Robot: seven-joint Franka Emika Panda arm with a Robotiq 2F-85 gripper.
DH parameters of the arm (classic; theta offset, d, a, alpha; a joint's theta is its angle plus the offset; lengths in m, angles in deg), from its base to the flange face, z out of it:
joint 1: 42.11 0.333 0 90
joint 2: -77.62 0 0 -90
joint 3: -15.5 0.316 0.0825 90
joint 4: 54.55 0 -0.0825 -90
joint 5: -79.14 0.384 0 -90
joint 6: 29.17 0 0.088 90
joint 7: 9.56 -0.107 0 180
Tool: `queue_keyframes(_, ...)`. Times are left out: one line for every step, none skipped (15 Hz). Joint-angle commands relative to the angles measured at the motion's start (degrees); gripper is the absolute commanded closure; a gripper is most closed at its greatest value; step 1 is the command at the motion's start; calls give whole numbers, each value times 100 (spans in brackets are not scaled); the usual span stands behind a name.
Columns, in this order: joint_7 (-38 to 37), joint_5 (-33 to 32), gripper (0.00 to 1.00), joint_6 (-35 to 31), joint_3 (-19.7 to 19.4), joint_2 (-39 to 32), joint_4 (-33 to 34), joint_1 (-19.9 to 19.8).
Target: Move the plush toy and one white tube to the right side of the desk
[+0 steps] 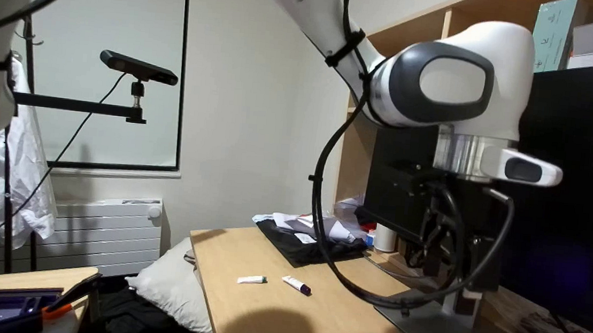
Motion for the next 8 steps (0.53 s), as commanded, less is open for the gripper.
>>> queue_keyframes(-704,-52,0,292,-71,765,-349,307)
queue_keyframes(-1044,-115,0,383,-70,940,-401,444)
queue_keyframes(-1374,-177,0,392,-62,1088,-462,571)
queue_keyframes(-1749,-291,0,424,-39,1257,-590,738)
queue_keyframes(-2013,-396,0,439,-1,1406,-720,871)
queue_keyframes(-2301,-555,0,485,35,1547,-866,1013)
queue_keyframes(-2433,-779,0,670,84,1670,-999,1133)
queue_keyframes(-2457,-926,0,950,163,1773,-1137,1230)
